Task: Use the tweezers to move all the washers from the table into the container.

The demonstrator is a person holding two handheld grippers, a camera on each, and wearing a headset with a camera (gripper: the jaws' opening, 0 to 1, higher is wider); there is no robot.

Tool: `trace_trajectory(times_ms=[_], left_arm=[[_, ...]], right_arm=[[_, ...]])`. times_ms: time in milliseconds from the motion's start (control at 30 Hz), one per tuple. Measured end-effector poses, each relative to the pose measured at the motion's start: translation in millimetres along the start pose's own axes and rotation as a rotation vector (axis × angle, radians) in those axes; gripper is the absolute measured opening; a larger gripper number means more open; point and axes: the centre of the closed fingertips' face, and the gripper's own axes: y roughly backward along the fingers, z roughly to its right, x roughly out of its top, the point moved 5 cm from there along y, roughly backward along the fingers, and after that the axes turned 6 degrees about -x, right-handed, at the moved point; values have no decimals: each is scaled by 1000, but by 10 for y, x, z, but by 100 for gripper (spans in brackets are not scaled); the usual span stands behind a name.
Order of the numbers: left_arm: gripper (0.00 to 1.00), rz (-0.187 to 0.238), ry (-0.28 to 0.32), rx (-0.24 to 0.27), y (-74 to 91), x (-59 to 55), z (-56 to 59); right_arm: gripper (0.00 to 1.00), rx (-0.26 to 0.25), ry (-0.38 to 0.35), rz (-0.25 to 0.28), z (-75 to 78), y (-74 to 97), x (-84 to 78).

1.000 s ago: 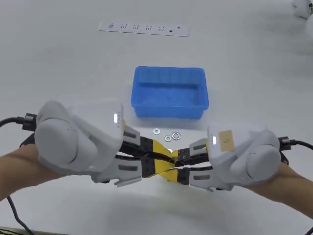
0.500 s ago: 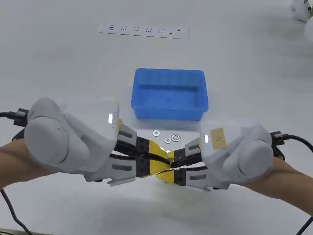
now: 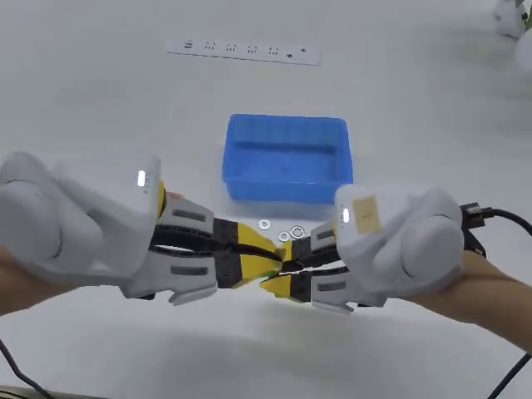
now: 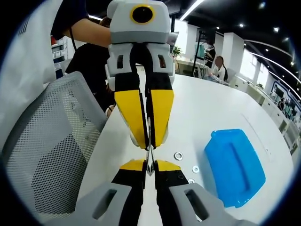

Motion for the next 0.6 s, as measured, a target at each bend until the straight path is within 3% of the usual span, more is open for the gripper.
trace_trajectory(times_ms=[67, 133, 200, 400, 600], left_arm=[[5, 2, 37, 16, -7, -4, -16], [5, 3, 20, 21, -18, 2, -8], [5, 17, 49, 16, -36, 12, 21], [6, 33, 107, 33, -72, 32, -38], [6, 42, 63, 50, -51, 52, -149]], right_arm=[[8, -4, -17, -4, 8, 5, -19], [8, -2, -30, 1, -3, 11, -25], [8, 1, -37, 4, -16, 25, -29], [8, -13, -44, 9, 9, 34, -36], [8, -66, -15, 15, 153, 45, -30]])
